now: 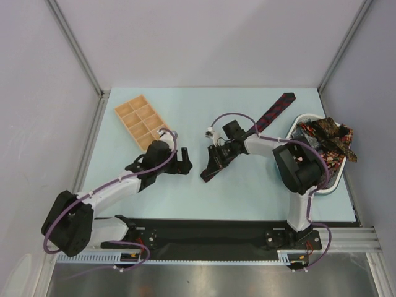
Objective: Roll the ties
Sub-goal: Roll the tie
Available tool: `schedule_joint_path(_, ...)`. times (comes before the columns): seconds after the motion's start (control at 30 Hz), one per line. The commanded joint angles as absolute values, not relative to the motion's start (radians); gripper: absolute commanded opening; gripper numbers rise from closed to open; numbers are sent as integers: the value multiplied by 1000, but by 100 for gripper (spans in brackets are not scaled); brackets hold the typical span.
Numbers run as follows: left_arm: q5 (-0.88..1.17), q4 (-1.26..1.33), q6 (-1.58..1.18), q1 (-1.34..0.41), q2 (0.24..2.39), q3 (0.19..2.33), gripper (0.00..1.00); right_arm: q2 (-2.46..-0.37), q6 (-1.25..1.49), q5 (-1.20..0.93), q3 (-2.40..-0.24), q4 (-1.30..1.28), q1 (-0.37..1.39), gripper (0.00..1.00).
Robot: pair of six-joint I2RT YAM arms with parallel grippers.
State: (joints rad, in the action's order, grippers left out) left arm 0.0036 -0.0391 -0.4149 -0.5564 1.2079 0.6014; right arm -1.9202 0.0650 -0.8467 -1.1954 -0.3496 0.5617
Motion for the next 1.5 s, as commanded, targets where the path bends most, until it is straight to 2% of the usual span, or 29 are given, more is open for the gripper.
schedule_joint_path(0.0,-14,-5,-333,-597,1245,667,96,-1970,101,-1027,-1226,-281,520,4)
schedule_joint_path(0.4,23,81,-130,-770,1448,795,100,-2049,94,-1060,-1264,-291,440,5)
schedule_joint_path(0.57,32,69,-77,-788,1535,850,100,-2086,40,-1028,-1316,-391,429,6)
schedule_joint_path(1.13,55,-49,35,-813,1778,1003,96,-2097,75,-864,-1276,-371,423,8)
schedule_joint_path(1.33,60,-63,51,-825,1815,1035,87,-2092,90,-858,-1262,-347,423,10)
schedule_joint_path(1.37,60,-63,52,-827,1824,1040,81,-2091,94,-856,-1259,-342,425,11)
schedule_joint_path(1.47,66,-66,64,-839,1835,1048,73,-2085,101,-854,-1250,-331,425,12)
